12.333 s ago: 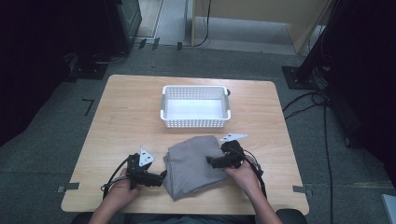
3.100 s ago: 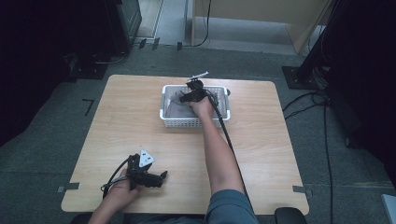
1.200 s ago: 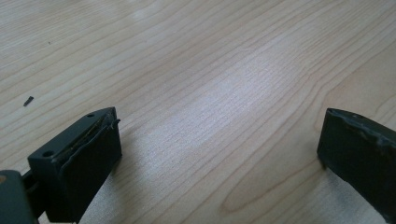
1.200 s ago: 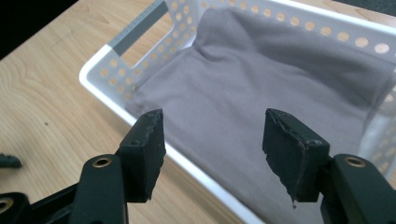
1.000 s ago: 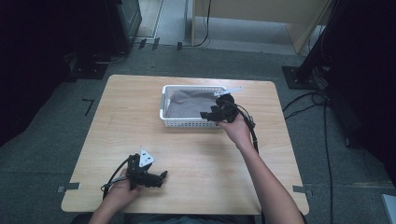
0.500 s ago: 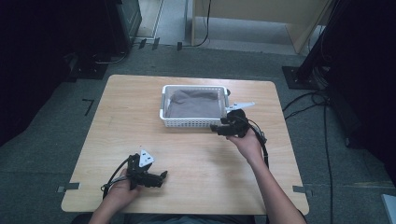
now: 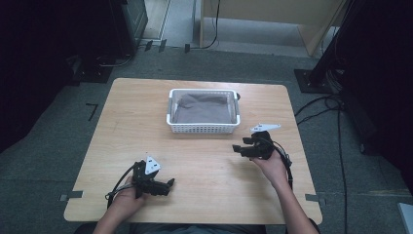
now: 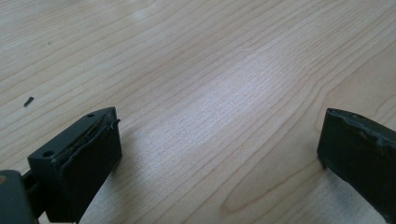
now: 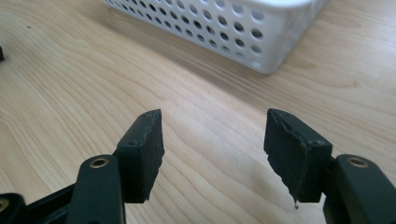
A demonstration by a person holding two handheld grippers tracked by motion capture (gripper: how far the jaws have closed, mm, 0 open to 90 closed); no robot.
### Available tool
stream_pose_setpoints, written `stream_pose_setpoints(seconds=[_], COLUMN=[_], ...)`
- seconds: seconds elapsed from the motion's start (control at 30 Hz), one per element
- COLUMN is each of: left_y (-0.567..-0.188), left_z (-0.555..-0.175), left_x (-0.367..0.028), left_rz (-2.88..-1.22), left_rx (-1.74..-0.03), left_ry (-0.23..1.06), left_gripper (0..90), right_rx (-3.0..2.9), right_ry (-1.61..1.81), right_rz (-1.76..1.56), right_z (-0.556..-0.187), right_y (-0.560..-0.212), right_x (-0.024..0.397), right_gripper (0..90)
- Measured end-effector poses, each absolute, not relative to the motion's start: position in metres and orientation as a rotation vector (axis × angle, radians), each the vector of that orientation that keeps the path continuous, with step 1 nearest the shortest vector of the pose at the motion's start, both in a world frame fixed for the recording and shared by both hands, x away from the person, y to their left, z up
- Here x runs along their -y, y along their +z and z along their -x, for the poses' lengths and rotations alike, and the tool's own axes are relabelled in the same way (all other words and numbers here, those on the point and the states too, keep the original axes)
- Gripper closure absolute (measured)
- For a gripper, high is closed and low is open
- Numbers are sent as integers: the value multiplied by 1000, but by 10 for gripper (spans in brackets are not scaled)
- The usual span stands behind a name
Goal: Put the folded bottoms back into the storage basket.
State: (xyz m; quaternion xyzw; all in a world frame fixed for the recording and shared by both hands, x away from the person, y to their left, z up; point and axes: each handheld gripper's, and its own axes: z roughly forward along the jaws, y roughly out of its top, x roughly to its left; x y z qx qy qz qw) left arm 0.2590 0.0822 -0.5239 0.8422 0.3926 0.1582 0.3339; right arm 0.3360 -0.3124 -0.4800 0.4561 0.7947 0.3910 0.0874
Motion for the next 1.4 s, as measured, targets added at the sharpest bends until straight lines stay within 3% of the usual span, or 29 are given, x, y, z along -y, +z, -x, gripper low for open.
stream_pose_setpoints(seconds=[0.7,0.93,1.4], left_y=[-524,-524,-524], left_z=[-259,-259,-259], left_x=[-82,-82,-82], left_rz=[-2199,-2201,-2200], left_rx=[-1024,-1024,-1023], left_ry=[412,413,413], left_gripper=[0,0,0], right_rx=[-2362,-2277,-2270], right_ry=[1051,1056,1052], right_rz=[-1287,-1191,-1200], right_z=[-312,-308,-308], right_y=[-516,-526,-526], right_x=[343,341,339], right_gripper=[356,278,264])
